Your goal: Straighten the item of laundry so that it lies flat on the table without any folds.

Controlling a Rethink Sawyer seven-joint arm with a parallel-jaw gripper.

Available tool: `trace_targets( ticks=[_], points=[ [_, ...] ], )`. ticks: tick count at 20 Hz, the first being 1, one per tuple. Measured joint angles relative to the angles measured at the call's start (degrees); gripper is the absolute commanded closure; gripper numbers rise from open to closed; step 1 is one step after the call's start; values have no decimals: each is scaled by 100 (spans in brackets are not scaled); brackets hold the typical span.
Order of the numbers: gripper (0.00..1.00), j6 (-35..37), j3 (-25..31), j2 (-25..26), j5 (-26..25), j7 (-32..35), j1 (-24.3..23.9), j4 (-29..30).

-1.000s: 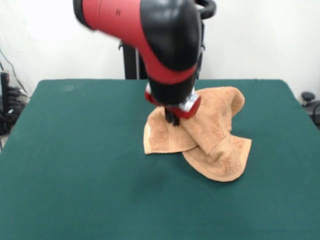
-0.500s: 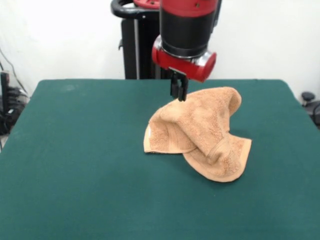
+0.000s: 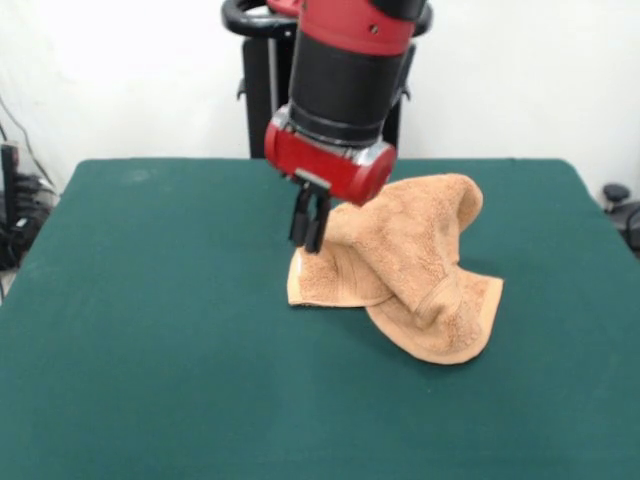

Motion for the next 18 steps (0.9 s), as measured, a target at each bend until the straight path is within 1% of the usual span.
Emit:
trace_targets(
  ticks=[3,5,13,18],
  points=[
    [100,-350,13,119,15,0,-28,86],
    [100,-456,58,228,45,0,-85,171],
    [100,-351,353,366,85,0,-406,430],
    [100,-216,758,373,86,0,-772,663]
  ],
)
